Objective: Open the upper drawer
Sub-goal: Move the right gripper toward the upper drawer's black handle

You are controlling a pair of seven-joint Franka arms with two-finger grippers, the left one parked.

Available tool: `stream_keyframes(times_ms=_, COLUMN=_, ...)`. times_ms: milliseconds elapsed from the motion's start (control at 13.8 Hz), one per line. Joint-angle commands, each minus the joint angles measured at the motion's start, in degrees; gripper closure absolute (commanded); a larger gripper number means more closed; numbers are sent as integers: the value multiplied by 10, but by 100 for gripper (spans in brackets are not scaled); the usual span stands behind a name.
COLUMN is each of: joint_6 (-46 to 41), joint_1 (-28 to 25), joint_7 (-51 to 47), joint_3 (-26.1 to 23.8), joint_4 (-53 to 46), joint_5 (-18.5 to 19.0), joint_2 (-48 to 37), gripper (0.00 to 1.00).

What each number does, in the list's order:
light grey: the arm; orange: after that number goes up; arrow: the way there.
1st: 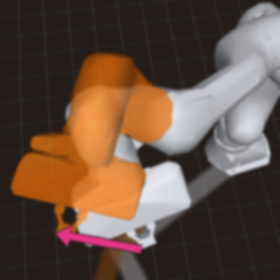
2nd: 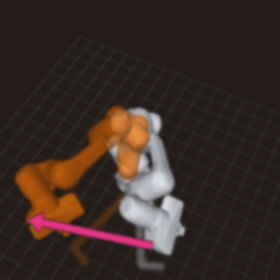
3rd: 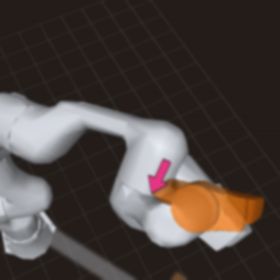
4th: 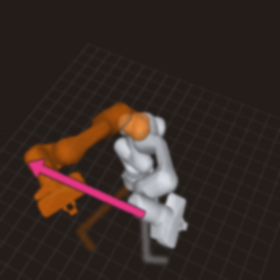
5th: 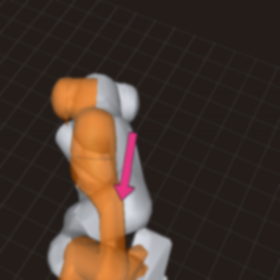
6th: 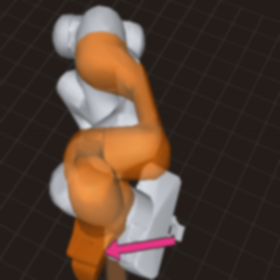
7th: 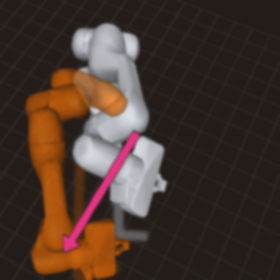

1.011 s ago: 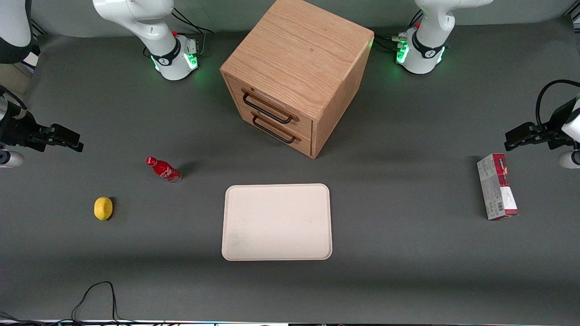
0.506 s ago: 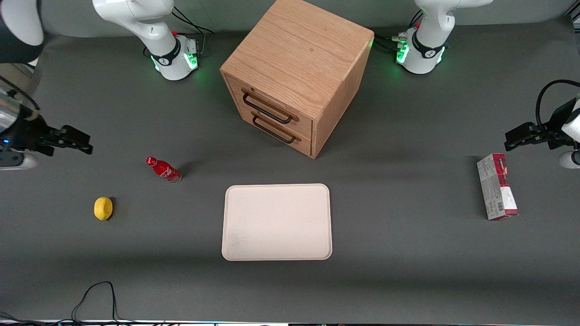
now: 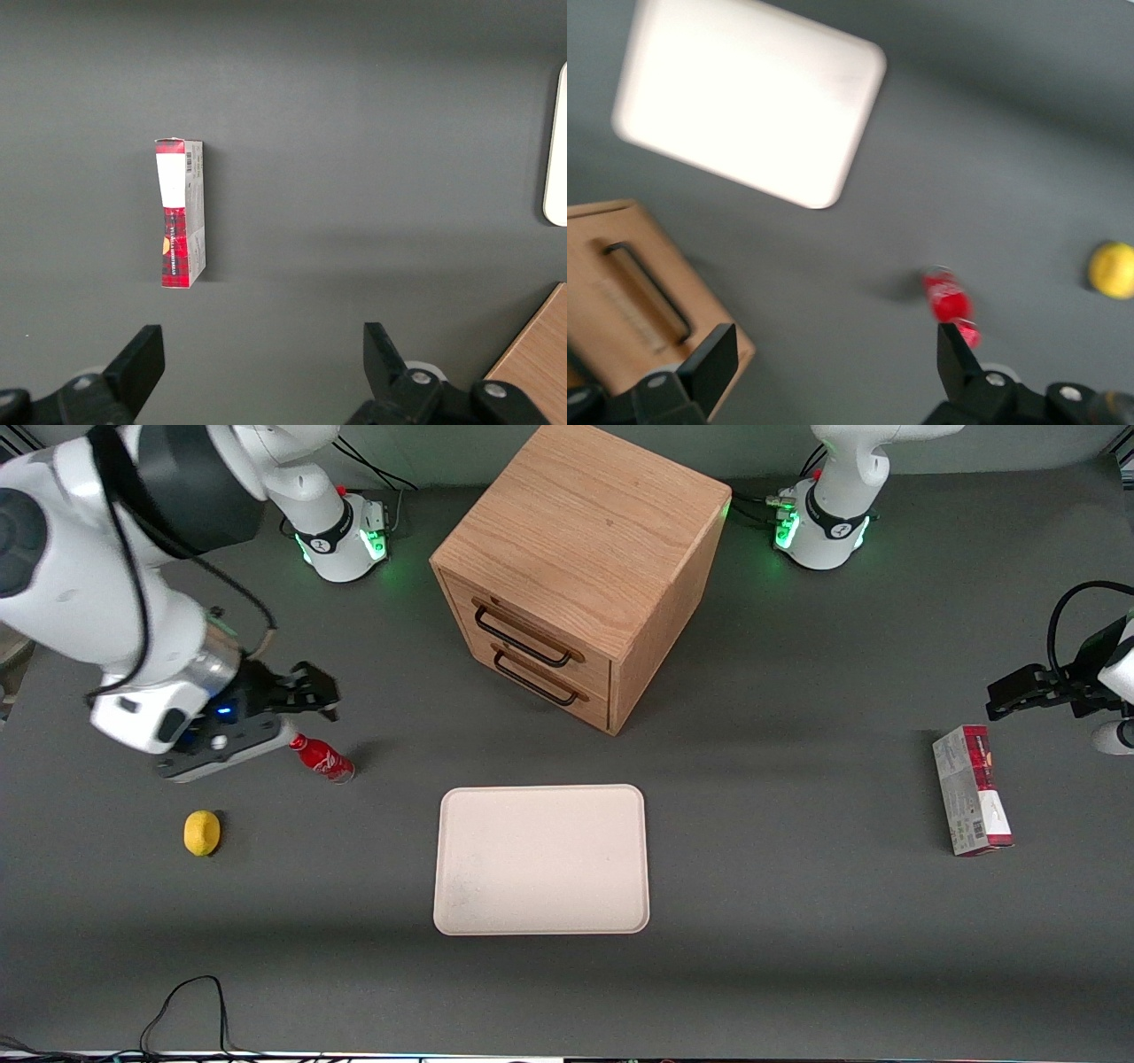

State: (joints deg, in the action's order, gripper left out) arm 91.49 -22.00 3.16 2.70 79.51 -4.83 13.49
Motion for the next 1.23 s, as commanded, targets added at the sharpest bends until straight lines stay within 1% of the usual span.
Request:
stream_keyframes(times_ms=0, joint_6=-12, joint_1=-59, joint_7=39, joint_3=7, joint_4=-21, joint_5=-19, joint_2=19, gripper=0)
stream_keyframes(times_ms=217, joint_6=-5, joint_1=-120, joint_7=89, joint_3=8, joint_4=-21, joint_5=-12, joint_2=43, gripper=0)
stream_keyframes(times_ms=506, joint_6=9, joint_1=-155, joint_7=173, joint_3=8, joint_4=-5, joint_5=-4, joint_2=46, gripper=0)
stream_keyframes(times_ms=722, joint_6=44, joint_1=-182, joint_7=172, joint_3=9, joint_4=41, joint_5=1, joint_2=27, gripper=0)
stream_keyframes(times_ms=939, joint_6=53, joint_1=-187, joint_7=167, joint_3=8, joint_4=67, joint_5=-4, joint_2=9, gripper=0)
stream_keyframes(times_ms=1156, joint_6=96, joint_1=-187, joint_7=171, joint_3=7, joint_4=148, joint_5=-7, joint_2=-38, gripper=0)
